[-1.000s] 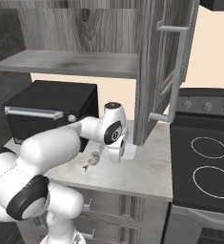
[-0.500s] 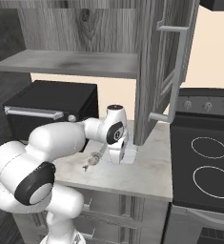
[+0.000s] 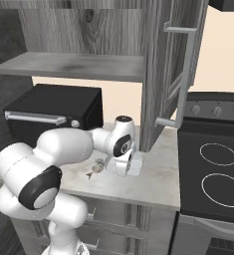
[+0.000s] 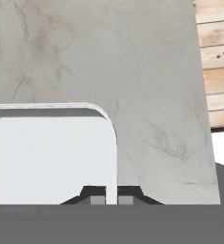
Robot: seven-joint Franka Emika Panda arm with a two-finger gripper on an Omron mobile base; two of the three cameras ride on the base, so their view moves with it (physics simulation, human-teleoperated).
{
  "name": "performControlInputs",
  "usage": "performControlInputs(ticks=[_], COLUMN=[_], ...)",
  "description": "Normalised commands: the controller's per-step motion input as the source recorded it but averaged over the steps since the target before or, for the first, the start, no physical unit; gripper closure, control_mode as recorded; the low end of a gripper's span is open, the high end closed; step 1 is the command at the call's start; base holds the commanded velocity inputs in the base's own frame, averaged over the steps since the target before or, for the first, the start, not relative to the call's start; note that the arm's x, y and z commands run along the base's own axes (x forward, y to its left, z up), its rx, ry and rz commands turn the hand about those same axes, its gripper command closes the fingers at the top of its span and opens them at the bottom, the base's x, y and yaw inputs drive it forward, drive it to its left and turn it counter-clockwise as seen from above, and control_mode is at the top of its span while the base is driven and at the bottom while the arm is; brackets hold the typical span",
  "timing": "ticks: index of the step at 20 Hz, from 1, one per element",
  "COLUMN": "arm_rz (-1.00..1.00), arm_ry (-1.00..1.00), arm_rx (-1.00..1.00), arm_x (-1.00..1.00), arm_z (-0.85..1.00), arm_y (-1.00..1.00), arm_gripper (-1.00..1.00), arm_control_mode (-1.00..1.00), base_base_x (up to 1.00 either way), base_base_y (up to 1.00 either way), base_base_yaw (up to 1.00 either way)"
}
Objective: Retrieve the tupperware from the cabinet, then place the raw meat into the tupperware to avoid contamination.
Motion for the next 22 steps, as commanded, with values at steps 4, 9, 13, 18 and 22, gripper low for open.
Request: performControlInputs(ticks=[4,9,13,18,22], arm_rz=[0.00,0.00,0.00,0.00,0.00], arm_ry=[-0.05,-0.02,-0.01,-0.01,0.00], arm_rx=[0.00,0.00,0.00,0.00,0.00], arm_x=[0.00,0.00,0.00,0.00,0.00], arm_z=[-0.23,-0.24,-0.22,-0.09,-0.01], arm_y=[0.00,-0.03,-0.02,0.00,0.00], arm_gripper=[1.00,1.00,1.00,1.00,1.00], arm_control_mode=[-1.00,-1.00,-1.00,-1.00,-1.00], base_base_x=[0.00,0.00,0.00,0.00,0.00], base_base_y=[0.00,0.00,0.00,0.00,0.00], base_base_yaw=[0.00,0.00,0.00,0.00,0.00])
